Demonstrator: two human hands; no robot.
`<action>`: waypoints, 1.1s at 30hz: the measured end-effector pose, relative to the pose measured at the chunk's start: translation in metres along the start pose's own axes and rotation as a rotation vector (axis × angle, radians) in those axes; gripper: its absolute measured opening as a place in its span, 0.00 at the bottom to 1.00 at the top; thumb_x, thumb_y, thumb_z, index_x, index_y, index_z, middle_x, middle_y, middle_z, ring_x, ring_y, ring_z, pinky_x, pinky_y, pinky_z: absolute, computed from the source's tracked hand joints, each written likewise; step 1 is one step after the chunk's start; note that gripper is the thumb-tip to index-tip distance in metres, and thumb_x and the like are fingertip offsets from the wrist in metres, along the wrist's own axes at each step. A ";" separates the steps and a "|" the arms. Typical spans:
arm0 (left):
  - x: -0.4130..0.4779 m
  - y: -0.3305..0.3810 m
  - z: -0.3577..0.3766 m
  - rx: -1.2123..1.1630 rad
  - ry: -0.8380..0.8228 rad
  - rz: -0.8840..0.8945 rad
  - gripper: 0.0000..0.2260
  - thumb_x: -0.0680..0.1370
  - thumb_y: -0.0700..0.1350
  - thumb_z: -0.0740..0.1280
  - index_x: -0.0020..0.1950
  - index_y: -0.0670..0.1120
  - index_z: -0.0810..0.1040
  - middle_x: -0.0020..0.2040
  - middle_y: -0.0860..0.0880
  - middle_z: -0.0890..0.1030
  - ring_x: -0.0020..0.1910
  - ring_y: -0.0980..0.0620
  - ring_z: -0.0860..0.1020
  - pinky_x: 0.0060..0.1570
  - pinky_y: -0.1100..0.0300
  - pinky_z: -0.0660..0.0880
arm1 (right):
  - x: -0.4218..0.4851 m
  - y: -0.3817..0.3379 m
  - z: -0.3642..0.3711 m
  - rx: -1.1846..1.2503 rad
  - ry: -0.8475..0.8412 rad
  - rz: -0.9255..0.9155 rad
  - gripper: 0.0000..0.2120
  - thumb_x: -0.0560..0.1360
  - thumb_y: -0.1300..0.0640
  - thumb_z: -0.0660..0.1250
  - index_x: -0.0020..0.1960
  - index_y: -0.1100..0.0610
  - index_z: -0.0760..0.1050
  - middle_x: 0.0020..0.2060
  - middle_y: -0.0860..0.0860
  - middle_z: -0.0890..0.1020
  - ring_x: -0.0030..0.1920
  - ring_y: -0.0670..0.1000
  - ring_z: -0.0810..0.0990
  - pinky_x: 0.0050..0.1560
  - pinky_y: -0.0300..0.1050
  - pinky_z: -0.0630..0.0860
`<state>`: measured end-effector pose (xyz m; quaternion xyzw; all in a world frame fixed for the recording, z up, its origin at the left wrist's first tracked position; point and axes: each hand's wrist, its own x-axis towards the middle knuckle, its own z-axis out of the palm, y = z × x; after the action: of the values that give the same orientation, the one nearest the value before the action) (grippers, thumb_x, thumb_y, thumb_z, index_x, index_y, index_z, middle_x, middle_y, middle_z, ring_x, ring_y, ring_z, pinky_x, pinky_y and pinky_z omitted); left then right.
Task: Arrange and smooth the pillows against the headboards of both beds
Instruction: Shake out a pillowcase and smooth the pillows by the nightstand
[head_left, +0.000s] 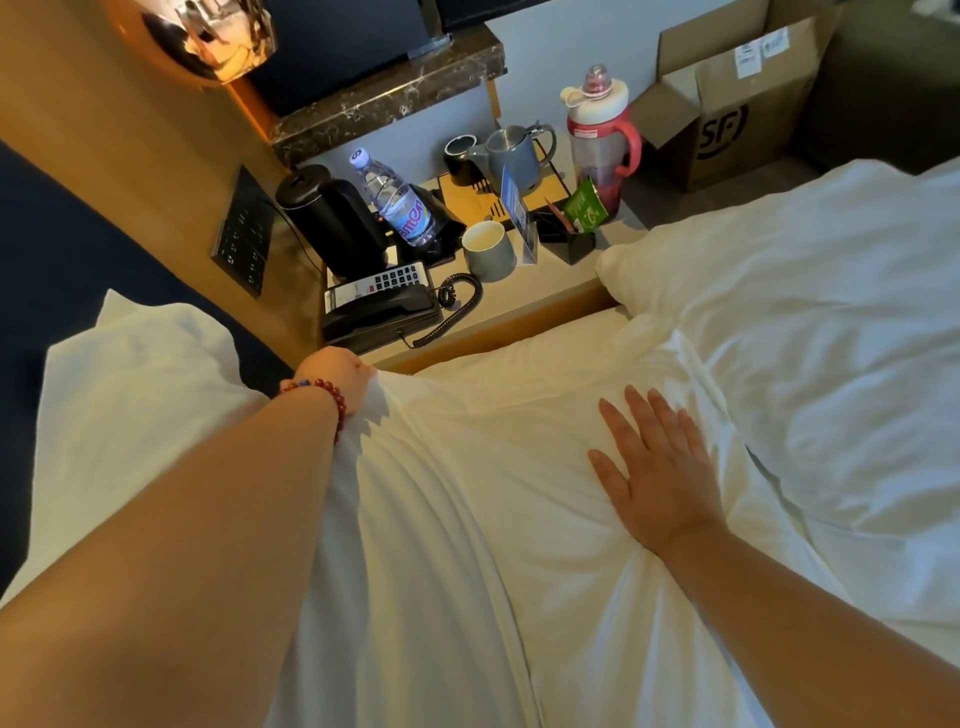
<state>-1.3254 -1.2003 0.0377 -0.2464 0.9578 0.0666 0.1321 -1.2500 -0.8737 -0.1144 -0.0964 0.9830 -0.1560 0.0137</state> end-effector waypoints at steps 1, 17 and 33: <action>-0.003 0.005 0.000 0.133 0.039 0.021 0.13 0.81 0.47 0.61 0.58 0.41 0.80 0.54 0.40 0.81 0.56 0.39 0.78 0.56 0.49 0.72 | 0.000 -0.001 -0.001 -0.002 -0.004 0.002 0.31 0.79 0.34 0.36 0.79 0.45 0.48 0.79 0.50 0.51 0.79 0.53 0.46 0.78 0.53 0.42; -0.118 0.093 0.122 0.047 -0.009 0.110 0.27 0.82 0.60 0.40 0.79 0.54 0.52 0.80 0.49 0.54 0.79 0.45 0.51 0.76 0.43 0.44 | -0.085 0.049 -0.052 0.100 -0.176 0.122 0.32 0.74 0.27 0.37 0.76 0.33 0.37 0.80 0.50 0.50 0.79 0.55 0.51 0.74 0.54 0.58; -0.271 0.101 0.168 -0.098 0.099 0.037 0.28 0.83 0.58 0.44 0.79 0.51 0.39 0.80 0.45 0.38 0.78 0.43 0.39 0.75 0.48 0.38 | -0.164 0.068 -0.078 0.116 -0.104 0.103 0.31 0.80 0.39 0.44 0.77 0.55 0.60 0.74 0.60 0.66 0.73 0.61 0.65 0.68 0.56 0.67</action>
<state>-1.1092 -0.9571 -0.0393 -0.2376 0.9632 0.1033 0.0709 -1.1061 -0.7552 -0.0614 -0.0527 0.9739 -0.2066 0.0780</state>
